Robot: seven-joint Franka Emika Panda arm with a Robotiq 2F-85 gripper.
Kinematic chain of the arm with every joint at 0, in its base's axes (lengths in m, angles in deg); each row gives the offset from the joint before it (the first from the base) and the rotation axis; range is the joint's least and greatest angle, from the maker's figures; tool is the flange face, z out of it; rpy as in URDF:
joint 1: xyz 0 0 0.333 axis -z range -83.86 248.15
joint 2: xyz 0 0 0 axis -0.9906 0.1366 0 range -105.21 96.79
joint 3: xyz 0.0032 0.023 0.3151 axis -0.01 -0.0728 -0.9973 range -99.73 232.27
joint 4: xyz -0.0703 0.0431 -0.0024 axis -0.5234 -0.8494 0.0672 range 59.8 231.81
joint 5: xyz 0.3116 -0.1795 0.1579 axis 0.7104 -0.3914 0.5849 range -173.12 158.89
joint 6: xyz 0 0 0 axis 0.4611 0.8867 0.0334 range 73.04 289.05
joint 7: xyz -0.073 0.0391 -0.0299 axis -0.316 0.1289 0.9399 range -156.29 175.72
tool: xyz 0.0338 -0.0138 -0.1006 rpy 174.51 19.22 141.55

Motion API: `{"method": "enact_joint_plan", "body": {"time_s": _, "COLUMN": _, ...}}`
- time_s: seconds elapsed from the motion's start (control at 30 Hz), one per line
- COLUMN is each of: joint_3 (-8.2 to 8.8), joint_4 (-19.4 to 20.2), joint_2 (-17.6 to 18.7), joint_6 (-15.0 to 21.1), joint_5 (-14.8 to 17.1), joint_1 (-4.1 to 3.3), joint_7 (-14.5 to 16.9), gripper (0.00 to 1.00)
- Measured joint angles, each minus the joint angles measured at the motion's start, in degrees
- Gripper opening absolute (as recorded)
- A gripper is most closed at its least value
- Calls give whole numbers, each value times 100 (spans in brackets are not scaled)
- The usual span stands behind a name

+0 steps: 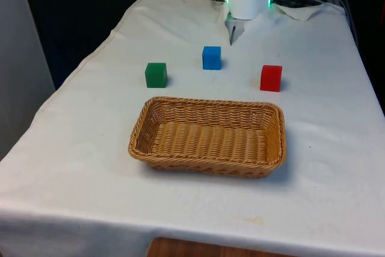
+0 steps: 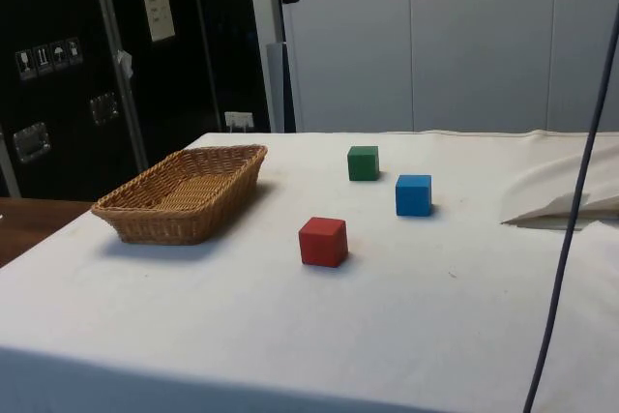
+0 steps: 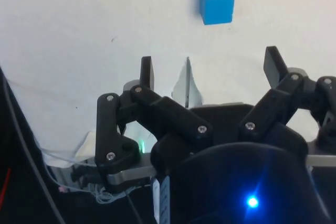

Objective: Pick up the blue cube and place it into the basket.

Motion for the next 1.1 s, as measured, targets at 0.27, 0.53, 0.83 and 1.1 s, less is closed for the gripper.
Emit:
{"method": "enact_joint_plan", "body": {"time_s": 0.27, "joint_3": -11, "joint_4": 476, "joint_2": -390, "joint_6": 195, "joint_5": -126, "joint_1": 0, "joint_7": -6, "gripper": 100}}
{"method": "enact_joint_plan", "body": {"time_s": 0.53, "joint_3": -17, "joint_4": 917, "joint_2": -756, "joint_6": 344, "joint_5": -172, "joint_1": 0, "joint_7": -6, "gripper": 100}}
{"method": "enact_joint_plan", "body": {"time_s": 0.83, "joint_3": 0, "joint_4": 1507, "joint_2": -1255, "joint_6": 516, "joint_5": -201, "joint_1": 17, "joint_7": 6, "gripper": 100}}
{"method": "enact_joint_plan", "body": {"time_s": 1.1, "joint_3": 17, "joint_4": 1937, "joint_2": -1650, "joint_6": 556, "joint_5": -201, "joint_1": 46, "joint_7": 34, "gripper": 100}}
